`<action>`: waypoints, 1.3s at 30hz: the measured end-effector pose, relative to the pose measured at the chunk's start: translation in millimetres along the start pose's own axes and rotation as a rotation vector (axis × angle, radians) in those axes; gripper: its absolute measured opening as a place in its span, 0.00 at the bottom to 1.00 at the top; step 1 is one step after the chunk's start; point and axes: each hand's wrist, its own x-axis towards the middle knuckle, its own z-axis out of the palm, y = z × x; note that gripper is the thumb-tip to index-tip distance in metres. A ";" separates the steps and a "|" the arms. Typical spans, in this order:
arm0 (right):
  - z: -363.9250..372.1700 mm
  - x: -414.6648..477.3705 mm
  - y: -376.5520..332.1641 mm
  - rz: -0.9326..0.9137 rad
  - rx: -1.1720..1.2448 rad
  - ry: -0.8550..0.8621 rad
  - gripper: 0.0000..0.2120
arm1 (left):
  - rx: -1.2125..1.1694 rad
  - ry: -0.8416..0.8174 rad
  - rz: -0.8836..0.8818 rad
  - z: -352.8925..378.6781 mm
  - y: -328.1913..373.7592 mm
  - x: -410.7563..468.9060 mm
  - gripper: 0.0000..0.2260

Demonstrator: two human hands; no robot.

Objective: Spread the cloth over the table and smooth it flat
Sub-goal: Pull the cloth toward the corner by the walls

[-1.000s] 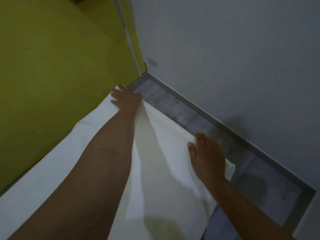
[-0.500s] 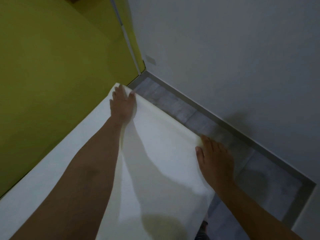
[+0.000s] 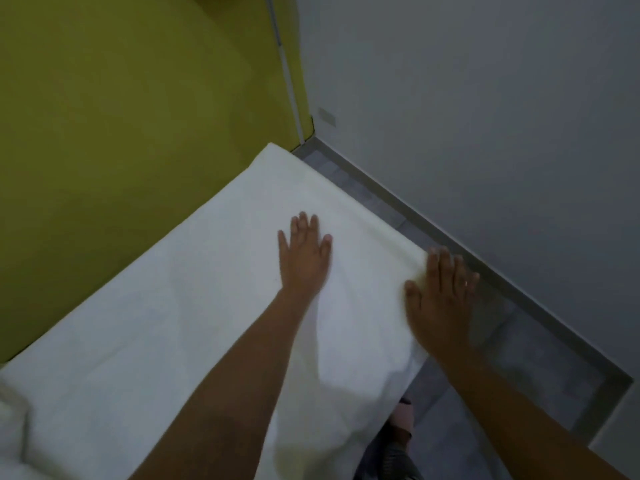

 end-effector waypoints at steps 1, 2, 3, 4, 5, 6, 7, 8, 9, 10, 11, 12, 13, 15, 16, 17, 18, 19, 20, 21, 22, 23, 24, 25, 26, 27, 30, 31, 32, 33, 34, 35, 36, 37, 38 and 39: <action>-1.8 -0.4 0.3 -0.003 0.007 -0.014 0.31 | -0.014 -0.003 0.020 0.4 -3.1 -16.4 0.27; -3.4 -0.4 0.3 -0.003 0.016 -0.031 0.31 | -0.022 0.000 0.034 0.4 -8.0 -31.8 0.28; -4.5 0.0 -0.1 0.001 0.026 -0.049 0.31 | -0.027 0.011 0.040 1.1 -14.3 -46.0 0.29; -5.2 0.6 -0.6 0.008 0.033 -0.065 0.31 | -0.028 0.028 0.038 2.1 -21.4 -58.8 0.29; -6.7 1.3 -2.1 0.021 0.039 -0.083 0.31 | -0.029 0.049 0.025 3.6 -29.4 -69.4 0.28; -8.9 1.8 -3.7 0.034 0.043 -0.102 0.31 | -0.031 0.059 0.003 3.6 -36.8 -78.7 0.28; -11.2 2.5 -5.6 0.040 0.045 -0.118 0.32 | -0.036 0.052 -0.025 2.5 -43.0 -86.9 0.29; -12.3 2.0 -6.8 0.036 0.039 -0.128 0.32 | -0.041 0.043 -0.051 0.8 -48.2 -94.6 0.30; -13.1 0.5 -8.3 0.024 0.021 -0.136 0.32 | -0.044 0.045 -0.072 -1.2 -52.1 -102.7 0.30; -13.1 -1.5 -9.9 0.007 -0.008 -0.142 0.33 | -0.040 0.051 -0.091 -3.4 -54.9 -111.0 0.30; -12.5 -4.5 -11.8 -0.012 -0.039 -0.153 0.34 | -0.032 0.055 -0.112 -4.9 -57.3 -119.9 0.31; -11.3 -7.6 -13.7 -0.039 -0.065 -0.165 0.34 | -0.026 0.056 -0.138 -5.9 -59.6 -129.1 0.31; -10.3 -10.3 -15.9 -0.076 -0.085 -0.186 0.35 | -0.026 0.062 -0.168 -5.9 -61.9 -139.0 0.31; -7.7 -11.7 -21.7 -0.199 -0.113 -0.246 0.39 | -0.036 0.083 -0.237 -6.1 -64.9 -158.7 0.32; -5.4 -12.6 -24.9 -0.284 -0.112 -0.267 0.42 | -0.036 0.086 -0.272 -5.9 -65.2 -168.5 0.32; -3.6 -14.5 -28.5 -0.365 -0.098 -0.280 0.43 | -0.033 0.088 -0.304 -5.7 -64.7 -177.9 0.33; -2.4 -17.6 -32.0 -0.432 -0.081 -0.288 0.43 | -0.029 0.091 -0.339 -5.3 -63.2 -187.0 0.34; -2.6 -21.9 -35.3 -0.484 -0.072 -0.304 0.42 | -0.027 0.095 -0.379 -4.7 -60.7 -196.1 0.35; -2.7 -26.8 -38.0 -0.528 -0.066 -0.324 0.42 | -0.031 0.096 -0.425 -4.0 -57.4 -204.8 0.36; -3.1 -31.6 -40.2 -0.569 -0.064 -0.346 0.42 | -0.041 0.103 -0.469 -3.8 -53.3 -214.0 0.36; -3.9 -36.0 -41.3 -0.611 -0.063 -0.362 0.42 | -0.056 0.113 -0.512 -3.3 -49.0 -224.6 0.36; -4.4 -40.2 -41.0 -0.652 -0.066 -0.377 0.43 | -0.066 0.117 -0.554 -2.2 -44.6 -236.3 0.36; -4.6 -43.7 -39.7 -0.691 -0.068 -0.388 0.44 | -0.068 0.116 -0.594 -0.9 -40.3 -249.8 0.36; -5.2 -46.4 -38.0 -0.727 -0.068 -0.400 0.46 | -0.064 0.112 -0.628 0.5 -36.2 -264.2 0.36; -5.3 -48.7 -36.0 -0.758 -0.064 -0.414 0.46 | -0.059 0.106 -0.655 2.0 -32.5 -278.6 0.35; -5.4 -50.6 -34.7 -0.783 -0.062 -0.425 0.46 | -0.054 0.106 -0.677 3.7 -29.6 -292.3 0.34; -5.9 -58.2 -37.4 -0.839 -0.075 -0.425 0.45 | -0.043 0.109 -0.756 5.9 -24.8 -326.6 0.30; -6.4 -61.9 -39.5 -0.858 -0.081 -0.427 0.46 | -0.041 0.113 -0.781 6.1 -23.9 -336.1 0.30; -6.2 -66.1 -41.5 -0.880 -0.085 -0.438 0.46 | -0.034 0.124 -0.805 7.5 -23.9 -344.9 0.30; -6.7 -70.3 -43.8 -0.909 -0.089 -0.451 0.47 | -0.033 0.129 -0.834 8.6 -23.8 -352.5 0.30; -7.3 -74.7 -46.5 -0.936 -0.091 -0.472 0.47 | -0.032 0.132 -0.862 9.2 -23.7 -359.6 0.30; -8.4 -79.6 -49.6 -0.960 -0.095 -0.491 0.46 | -0.037 0.130 -0.889 9.8 -23.4 -366.4 0.30; -9.1 -85.5 -52.8 -0.981 -0.097 -0.503 0.45 | -0.048 0.127 -0.910 10.5 -23.4 -373.1 0.30; -10.1 -92.1 -55.9 -1.000 -0.105 -0.516 0.43 | -0.062 0.121 -0.925 10.7 -23.5 -379.4 0.30; -9.3 -99.4 -58.4 -1.021 -0.106 -0.524 0.42 | -0.075 0.122 -0.932 10.5 -24.1 -385.3 0.30; -10.2 -106.3 -61.2 -1.038 -0.106 -0.531 0.40 | -0.089 0.124 -0.930 10.7 -24.8 -391.0 0.30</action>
